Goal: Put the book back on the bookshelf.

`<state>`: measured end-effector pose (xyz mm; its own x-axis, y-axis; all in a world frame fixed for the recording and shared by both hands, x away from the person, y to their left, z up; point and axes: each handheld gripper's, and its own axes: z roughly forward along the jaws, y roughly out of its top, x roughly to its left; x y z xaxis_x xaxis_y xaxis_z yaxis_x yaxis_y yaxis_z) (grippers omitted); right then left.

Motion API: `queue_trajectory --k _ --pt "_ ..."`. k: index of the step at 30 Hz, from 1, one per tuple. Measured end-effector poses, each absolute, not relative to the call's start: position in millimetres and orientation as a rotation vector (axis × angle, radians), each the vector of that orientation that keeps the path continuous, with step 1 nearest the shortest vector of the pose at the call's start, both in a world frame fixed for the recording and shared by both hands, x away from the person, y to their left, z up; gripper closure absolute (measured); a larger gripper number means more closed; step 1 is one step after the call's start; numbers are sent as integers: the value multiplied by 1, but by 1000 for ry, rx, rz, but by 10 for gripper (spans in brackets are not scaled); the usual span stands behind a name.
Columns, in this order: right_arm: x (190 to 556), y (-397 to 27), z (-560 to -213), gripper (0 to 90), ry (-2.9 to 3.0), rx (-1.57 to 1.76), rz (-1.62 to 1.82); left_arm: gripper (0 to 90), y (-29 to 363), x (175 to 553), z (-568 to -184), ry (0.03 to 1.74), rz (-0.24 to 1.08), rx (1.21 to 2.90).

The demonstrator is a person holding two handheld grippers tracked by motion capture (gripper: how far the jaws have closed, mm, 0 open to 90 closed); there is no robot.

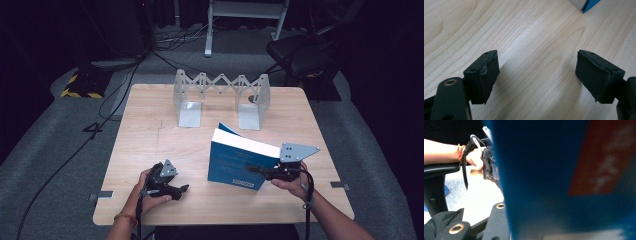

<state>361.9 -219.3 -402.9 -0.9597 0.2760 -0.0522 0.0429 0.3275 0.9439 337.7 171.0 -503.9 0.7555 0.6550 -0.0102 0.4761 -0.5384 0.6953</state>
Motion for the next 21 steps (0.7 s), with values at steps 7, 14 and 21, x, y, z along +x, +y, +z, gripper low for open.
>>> queue_trajectory --k 7,14,21 --pt "363 -220 -403 609 2372 281 1713 199 171 337 -504 848 330 2244" --pt "359 -221 -387 597 2370 255 1692 198 171 337 -504 847 329 2244" --pt "359 -220 -367 591 2413 244 1636 198 170 337 -504 848 329 2243"
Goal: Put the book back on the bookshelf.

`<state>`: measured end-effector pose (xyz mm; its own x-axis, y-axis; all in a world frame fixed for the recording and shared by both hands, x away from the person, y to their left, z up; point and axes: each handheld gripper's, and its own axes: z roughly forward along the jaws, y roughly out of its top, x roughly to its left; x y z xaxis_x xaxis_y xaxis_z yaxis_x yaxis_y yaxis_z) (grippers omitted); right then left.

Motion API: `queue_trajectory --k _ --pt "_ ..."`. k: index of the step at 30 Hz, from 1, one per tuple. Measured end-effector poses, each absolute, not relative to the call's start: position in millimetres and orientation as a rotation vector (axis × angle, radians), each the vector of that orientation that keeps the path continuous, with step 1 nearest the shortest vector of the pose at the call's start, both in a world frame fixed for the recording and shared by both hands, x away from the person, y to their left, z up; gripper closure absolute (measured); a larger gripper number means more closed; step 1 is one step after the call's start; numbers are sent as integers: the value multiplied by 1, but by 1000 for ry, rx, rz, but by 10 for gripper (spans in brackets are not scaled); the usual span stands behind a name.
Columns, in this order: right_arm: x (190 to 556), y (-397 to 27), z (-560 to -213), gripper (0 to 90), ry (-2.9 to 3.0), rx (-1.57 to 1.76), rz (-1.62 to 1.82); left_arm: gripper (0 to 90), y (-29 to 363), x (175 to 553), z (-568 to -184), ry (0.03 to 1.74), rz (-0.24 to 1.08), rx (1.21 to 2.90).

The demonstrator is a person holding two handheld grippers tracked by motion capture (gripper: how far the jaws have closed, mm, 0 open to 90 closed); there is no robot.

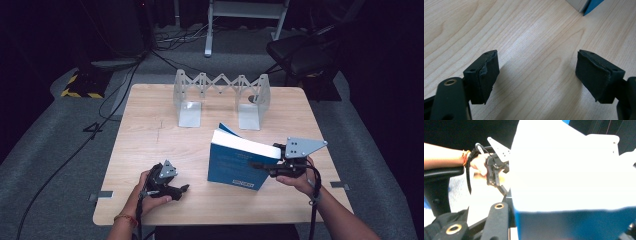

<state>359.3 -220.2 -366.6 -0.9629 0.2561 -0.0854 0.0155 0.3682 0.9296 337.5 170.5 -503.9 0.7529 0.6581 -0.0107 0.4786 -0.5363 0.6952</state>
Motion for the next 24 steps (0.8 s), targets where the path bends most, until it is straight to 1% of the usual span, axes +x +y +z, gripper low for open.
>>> queue_trajectory --k 6,12,17,24 --pt "362 -216 -336 580 2524 200 1462 198 171 338 -504 845 328 2244" --pt "367 -206 -315 574 2635 159 1329 198 171 338 -504 846 328 2244" --pt "370 -200 -305 570 2680 139 1308 197 170 338 -504 842 327 2246" --pt "372 -191 -302 572 2719 112 1305 197 170 338 -504 842 327 2245"
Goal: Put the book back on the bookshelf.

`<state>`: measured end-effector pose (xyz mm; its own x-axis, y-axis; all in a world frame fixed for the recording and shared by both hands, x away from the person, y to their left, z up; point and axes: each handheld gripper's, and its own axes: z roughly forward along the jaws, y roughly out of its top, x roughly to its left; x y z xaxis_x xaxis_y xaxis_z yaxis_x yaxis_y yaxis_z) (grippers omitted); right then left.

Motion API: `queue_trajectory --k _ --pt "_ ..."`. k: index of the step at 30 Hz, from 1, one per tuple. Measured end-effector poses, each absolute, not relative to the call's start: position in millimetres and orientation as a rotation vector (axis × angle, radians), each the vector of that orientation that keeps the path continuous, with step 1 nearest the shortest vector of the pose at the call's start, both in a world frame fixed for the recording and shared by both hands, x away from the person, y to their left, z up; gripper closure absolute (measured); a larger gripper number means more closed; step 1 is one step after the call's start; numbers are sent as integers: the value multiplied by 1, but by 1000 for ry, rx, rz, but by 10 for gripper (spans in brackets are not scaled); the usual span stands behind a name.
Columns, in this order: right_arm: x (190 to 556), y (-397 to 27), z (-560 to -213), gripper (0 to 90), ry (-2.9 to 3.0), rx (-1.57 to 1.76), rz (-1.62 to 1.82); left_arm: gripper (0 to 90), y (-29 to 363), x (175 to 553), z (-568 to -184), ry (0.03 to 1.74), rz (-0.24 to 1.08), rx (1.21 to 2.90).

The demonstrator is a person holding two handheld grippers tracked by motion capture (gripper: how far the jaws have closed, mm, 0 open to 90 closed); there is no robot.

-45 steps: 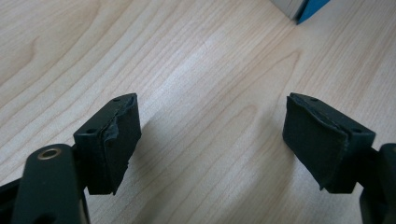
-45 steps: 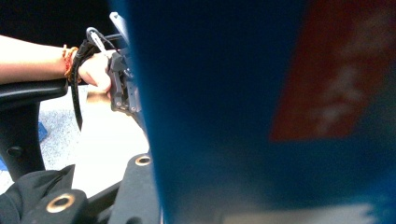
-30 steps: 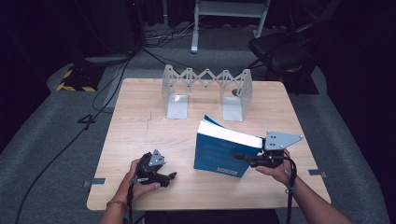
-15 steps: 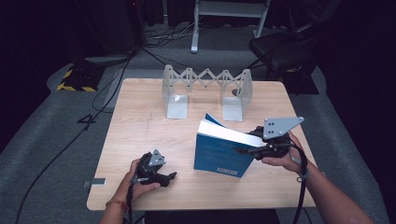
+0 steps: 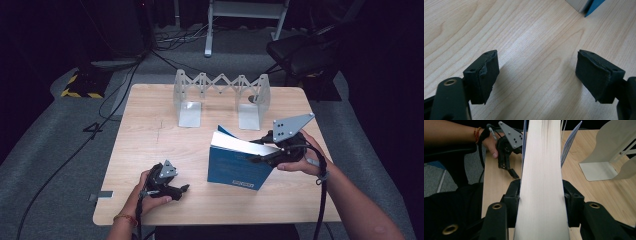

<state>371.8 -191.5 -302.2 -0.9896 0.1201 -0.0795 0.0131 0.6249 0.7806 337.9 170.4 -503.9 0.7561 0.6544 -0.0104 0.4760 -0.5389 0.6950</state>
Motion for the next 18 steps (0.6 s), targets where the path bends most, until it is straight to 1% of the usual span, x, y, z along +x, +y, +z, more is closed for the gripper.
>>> queue_trajectory --k 5,13,18 --pt "374 -185 -297 570 2759 95 1200 198 170 338 -504 839 326 2248" --pt "379 -180 -301 554 2799 96 1118 198 170 338 -504 840 326 2247" --pt "383 -180 -301 565 2805 115 1078 197 170 338 -504 838 326 2249"
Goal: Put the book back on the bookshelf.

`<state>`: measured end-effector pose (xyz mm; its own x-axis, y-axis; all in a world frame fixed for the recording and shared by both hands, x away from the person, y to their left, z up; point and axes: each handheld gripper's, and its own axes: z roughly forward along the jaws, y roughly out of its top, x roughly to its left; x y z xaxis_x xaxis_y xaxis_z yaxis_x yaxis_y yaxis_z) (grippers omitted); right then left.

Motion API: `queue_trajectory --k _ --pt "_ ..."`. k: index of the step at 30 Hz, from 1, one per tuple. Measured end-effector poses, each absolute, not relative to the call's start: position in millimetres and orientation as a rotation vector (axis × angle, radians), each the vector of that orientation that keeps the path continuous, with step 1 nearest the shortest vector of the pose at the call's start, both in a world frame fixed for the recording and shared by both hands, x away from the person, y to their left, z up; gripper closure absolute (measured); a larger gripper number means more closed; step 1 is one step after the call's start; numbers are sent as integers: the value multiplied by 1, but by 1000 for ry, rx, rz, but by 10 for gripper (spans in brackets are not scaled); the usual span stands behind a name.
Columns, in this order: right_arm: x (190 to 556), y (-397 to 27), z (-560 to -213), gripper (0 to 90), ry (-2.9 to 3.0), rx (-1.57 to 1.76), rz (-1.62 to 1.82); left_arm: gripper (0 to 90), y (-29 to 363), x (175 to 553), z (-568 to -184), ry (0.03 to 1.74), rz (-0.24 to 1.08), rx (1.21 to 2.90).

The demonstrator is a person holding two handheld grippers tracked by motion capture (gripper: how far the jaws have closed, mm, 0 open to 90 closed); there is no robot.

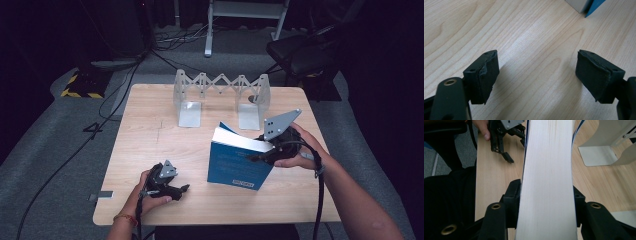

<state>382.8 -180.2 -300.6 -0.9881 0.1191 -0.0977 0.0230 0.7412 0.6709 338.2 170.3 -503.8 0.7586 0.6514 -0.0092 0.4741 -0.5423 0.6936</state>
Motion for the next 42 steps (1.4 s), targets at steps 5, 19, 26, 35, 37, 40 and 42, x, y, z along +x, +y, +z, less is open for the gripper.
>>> queue_trajectory --k 5,19,26,35,37,40,42 --pt "386 -181 -301 592 2818 140 1079 197 170 338 -504 838 324 2248" --pt "384 -183 -302 613 2788 230 1125 196 170 339 -504 835 319 2247" --pt "387 -179 -299 613 2779 261 1109 196 170 339 -504 835 317 2247" --pt "393 -172 -294 614 2777 321 1078 197 170 338 -504 836 319 2247" --pt "395 -171 -293 614 2782 334 1072 198 170 338 -504 836 320 2247" --pt "399 -170 -289 614 2776 353 1048 197 170 338 -504 836 319 2247" --pt "402 -170 -285 614 2767 369 1021 198 170 338 -504 836 319 2247"
